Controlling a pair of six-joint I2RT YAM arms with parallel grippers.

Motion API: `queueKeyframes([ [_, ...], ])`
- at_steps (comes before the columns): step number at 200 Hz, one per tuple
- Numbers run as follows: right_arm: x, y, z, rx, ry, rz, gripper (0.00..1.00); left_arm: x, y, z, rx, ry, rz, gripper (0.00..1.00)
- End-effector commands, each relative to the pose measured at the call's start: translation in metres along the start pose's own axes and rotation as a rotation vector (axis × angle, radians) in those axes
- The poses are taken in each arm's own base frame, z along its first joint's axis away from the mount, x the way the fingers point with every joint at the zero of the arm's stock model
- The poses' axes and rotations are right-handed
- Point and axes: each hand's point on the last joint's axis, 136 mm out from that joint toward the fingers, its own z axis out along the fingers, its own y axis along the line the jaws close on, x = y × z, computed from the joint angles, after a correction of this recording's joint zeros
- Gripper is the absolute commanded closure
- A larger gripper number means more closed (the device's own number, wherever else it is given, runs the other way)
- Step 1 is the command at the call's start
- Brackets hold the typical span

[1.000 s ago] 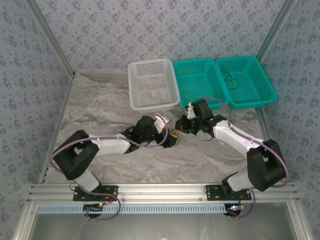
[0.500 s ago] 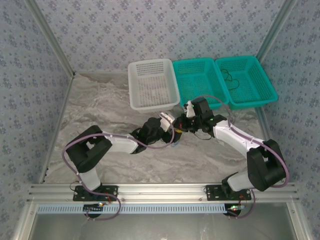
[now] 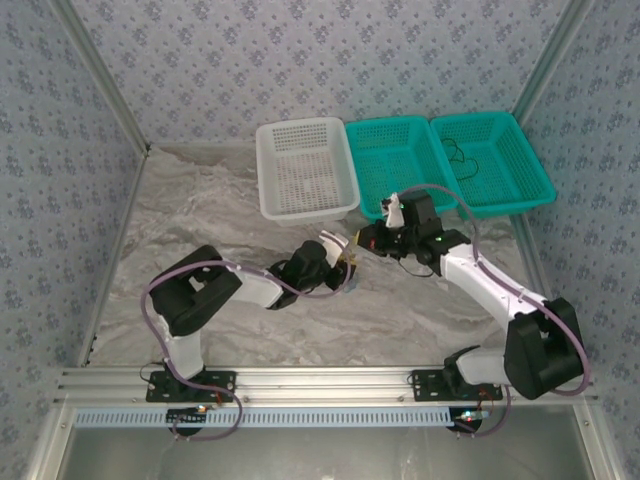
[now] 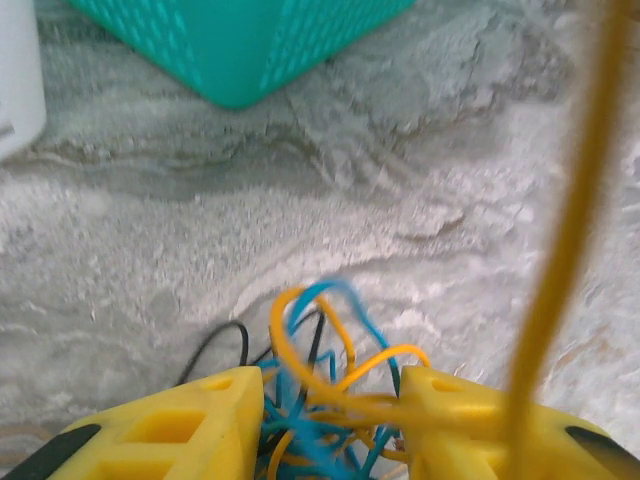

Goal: Untangle the cables

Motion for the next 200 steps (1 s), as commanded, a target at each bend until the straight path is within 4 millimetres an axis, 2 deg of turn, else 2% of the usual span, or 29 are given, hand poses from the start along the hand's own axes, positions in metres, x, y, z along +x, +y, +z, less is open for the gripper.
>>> queueKeyframes([
  [1, -0.008, 0.010, -0.012, -0.019, -0.032, -0.027, 1.00, 0.006, 0.005, 0.005, -0.012, 0.025, -0.036, 0.60],
  [52, -0.020, 0.007, -0.030, -0.025, -0.123, -0.017, 1.00, 0.014, 0.018, 0.004, -0.035, 0.046, -0.085, 0.60],
  [79, -0.029, 0.008, -0.045, -0.056, -0.191, -0.020, 1.00, 0.028, 0.027, 0.008, -0.053, 0.088, -0.101, 0.60],
  [104, -0.040, 0.011, -0.065, -0.079, -0.274, -0.028, 1.00, 0.033, 0.037, 0.008, -0.075, 0.111, -0.113, 0.59],
  [129, -0.051, 0.034, -0.094, -0.146, -0.391, -0.095, 1.00, 0.040, 0.043, 0.008, -0.084, 0.140, -0.126, 0.60],
  [143, -0.054, 0.040, -0.107, -0.125, -0.423, -0.136, 1.00, 0.043, 0.045, 0.007, -0.090, 0.148, -0.134, 0.61],
  [179, -0.059, 0.041, -0.132, -0.082, -0.490, -0.162, 1.00, 0.047, 0.052, 0.004, -0.107, 0.161, -0.151, 0.61],
  [200, -0.061, 0.034, -0.142, -0.037, -0.517, -0.160, 1.00, 0.050, 0.057, 0.001, -0.123, 0.164, -0.169, 0.64],
])
